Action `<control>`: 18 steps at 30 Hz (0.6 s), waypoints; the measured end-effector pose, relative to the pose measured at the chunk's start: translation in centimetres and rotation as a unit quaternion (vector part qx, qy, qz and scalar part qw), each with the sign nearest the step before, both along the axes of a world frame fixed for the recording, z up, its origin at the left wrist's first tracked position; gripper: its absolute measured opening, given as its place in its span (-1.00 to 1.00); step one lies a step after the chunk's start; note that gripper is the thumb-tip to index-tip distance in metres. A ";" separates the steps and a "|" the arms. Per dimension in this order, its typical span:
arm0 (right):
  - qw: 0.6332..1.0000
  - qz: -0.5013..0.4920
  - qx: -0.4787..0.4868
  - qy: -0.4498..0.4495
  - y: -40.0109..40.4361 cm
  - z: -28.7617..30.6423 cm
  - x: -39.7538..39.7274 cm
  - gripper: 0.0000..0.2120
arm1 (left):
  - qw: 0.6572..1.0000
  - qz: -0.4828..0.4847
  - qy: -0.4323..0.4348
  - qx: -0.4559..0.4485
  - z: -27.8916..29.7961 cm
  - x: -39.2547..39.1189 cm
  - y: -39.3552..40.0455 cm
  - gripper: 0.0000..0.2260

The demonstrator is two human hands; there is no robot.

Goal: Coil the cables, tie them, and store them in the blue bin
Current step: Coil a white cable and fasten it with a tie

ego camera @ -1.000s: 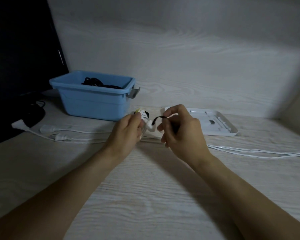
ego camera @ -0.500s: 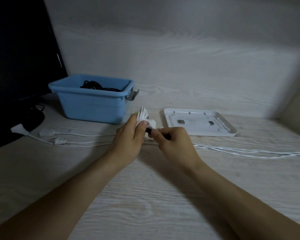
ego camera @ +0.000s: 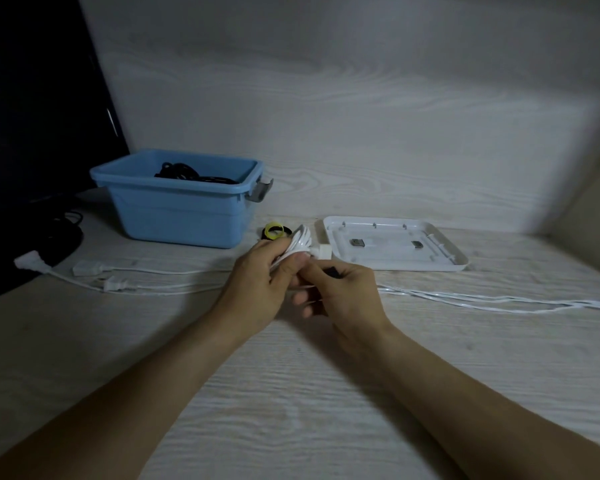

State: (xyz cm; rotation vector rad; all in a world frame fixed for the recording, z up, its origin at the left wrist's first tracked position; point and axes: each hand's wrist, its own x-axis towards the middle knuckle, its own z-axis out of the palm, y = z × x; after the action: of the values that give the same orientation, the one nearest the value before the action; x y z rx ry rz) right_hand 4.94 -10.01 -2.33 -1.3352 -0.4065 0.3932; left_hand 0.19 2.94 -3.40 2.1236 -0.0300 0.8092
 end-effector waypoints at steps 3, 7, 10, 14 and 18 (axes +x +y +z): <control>1.000 -0.014 0.004 -0.014 -0.2 0.1 0.0 -0.87 | 0.999 -0.025 -0.013 -0.017 0.1 -0.1 -0.3 -0.87; 0.997 -0.067 -0.028 -0.035 -0.4 0.5 0.3 -0.79 | 0.999 -0.009 -0.038 -0.017 -0.1 0.0 -0.4 -0.83; 0.995 -0.091 -0.033 -0.018 -0.3 0.3 0.6 -0.73 | 0.999 -0.020 -0.039 -0.025 -0.2 0.1 -0.6 -0.77; 0.998 -0.056 -0.017 0.010 -0.1 0.0 0.5 -0.72 | 0.999 -0.018 -0.036 -0.023 -0.3 0.3 -0.7 -0.67; 1.000 0.000 -0.001 0.031 0.0 -0.4 0.2 -0.67 | 0.999 -0.012 -0.027 -0.012 -0.2 0.3 -0.6 -0.77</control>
State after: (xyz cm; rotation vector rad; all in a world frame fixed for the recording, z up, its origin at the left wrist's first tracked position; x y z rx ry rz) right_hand 5.10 -9.99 -2.71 -1.3208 -0.3542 0.4339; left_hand 0.44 2.33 -3.61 2.0745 -0.0731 0.8492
